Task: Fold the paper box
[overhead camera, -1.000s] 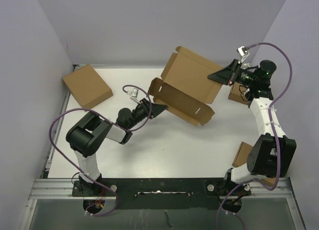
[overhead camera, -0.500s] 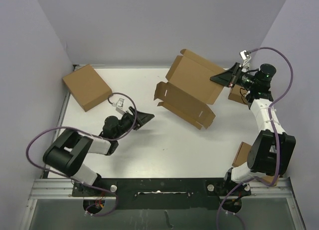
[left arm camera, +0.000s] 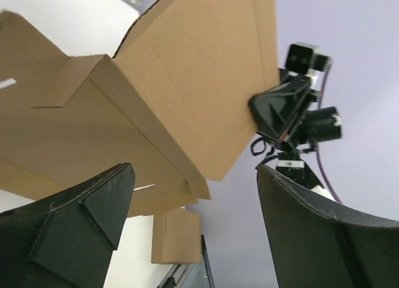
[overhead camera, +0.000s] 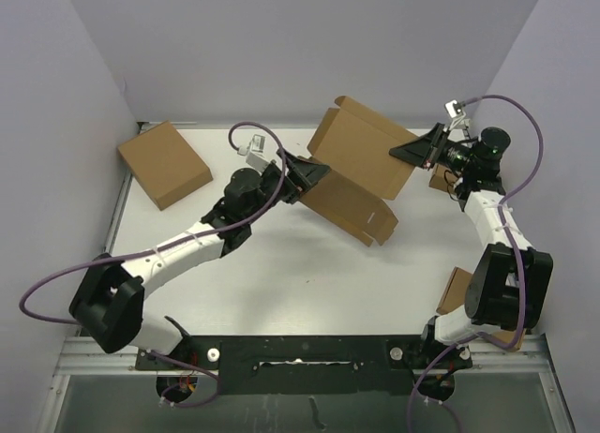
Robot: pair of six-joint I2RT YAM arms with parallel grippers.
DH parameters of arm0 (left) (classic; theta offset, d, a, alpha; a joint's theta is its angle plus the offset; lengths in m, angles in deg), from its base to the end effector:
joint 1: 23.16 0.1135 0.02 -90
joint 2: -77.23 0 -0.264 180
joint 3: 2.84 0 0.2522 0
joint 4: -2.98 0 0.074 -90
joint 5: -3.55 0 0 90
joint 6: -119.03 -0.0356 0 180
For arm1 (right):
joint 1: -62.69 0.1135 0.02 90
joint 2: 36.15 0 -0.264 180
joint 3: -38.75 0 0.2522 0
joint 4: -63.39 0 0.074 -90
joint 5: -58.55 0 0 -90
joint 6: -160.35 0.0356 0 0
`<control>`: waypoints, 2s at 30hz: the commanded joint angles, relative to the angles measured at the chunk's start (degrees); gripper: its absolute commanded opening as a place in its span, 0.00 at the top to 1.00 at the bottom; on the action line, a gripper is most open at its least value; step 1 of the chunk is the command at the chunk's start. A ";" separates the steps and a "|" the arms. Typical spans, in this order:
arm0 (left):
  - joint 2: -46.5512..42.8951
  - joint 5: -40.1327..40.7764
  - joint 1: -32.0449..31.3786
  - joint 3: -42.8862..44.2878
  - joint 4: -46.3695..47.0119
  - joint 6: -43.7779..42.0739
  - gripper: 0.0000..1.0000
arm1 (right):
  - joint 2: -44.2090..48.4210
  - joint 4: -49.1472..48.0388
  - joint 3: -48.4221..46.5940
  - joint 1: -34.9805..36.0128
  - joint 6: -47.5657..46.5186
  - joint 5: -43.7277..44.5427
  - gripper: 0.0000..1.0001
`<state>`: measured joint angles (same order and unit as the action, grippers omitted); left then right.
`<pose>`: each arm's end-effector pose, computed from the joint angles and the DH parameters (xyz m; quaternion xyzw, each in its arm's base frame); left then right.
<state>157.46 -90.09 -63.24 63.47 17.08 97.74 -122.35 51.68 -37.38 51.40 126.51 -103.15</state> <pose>0.2507 -0.2139 0.3133 -0.1527 0.6893 -0.5886 0.3939 0.3361 -0.0326 0.3353 -0.0357 0.7030 0.5991 0.3815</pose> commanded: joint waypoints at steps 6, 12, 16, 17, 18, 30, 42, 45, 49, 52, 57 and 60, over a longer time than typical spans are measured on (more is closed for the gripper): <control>8.33 8.44 -3.80 10.19 -8.54 0.79 0.22 | 1.90 -8.34 -0.60 2.13 7.36 0.61 1.00; 10.53 11.60 -4.21 10.97 -3.16 0.68 0.23 | 1.99 -7.68 -0.47 4.33 11.91 1.24 1.00; 11.49 11.90 -4.22 13.08 -1.15 -0.19 0.25 | 2.20 -5.14 0.49 5.73 12.11 1.77 1.00; 11.61 11.96 -4.22 13.40 -1.14 -0.21 0.26 | 2.29 -4.33 0.61 6.04 11.92 1.82 1.00; 11.74 12.00 -4.29 13.66 -1.09 -0.19 0.28 | 2.32 -3.53 0.66 6.31 11.59 1.95 1.00; 10.90 10.79 -4.14 13.50 -1.14 1.42 0.82 | 2.36 5.78 2.16 9.29 1.41 4.06 1.00; 13.17 6.36 -3.65 12.52 2.38 6.10 0.75 | 1.42 -4.07 6.12 8.21 10.33 6.85 1.00; 13.00 5.32 -4.18 12.37 0.63 7.09 0.54 | 1.05 -7.39 6.97 6.95 12.65 7.54 1.00; 13.29 5.53 -6.02 12.05 -0.51 9.09 0.44 | 0.77 -8.61 7.76 6.58 13.09 8.28 1.00; 14.63 5.57 -7.45 12.62 -0.50 10.97 0.44 | 0.57 -7.62 7.96 6.63 12.16 8.57 1.00; 16.27 4.96 -8.86 15.00 -2.14 12.86 0.49 | 0.76 -5.66 8.05 6.72 10.32 8.90 1.00; 17.13 4.96 -9.59 15.72 -2.67 13.75 0.56 | 0.76 -5.13 8.18 6.67 9.94 9.03 1.00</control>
<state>173.11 -83.16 -71.33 74.99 11.74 108.87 -122.21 47.53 -29.53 57.76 137.94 -94.41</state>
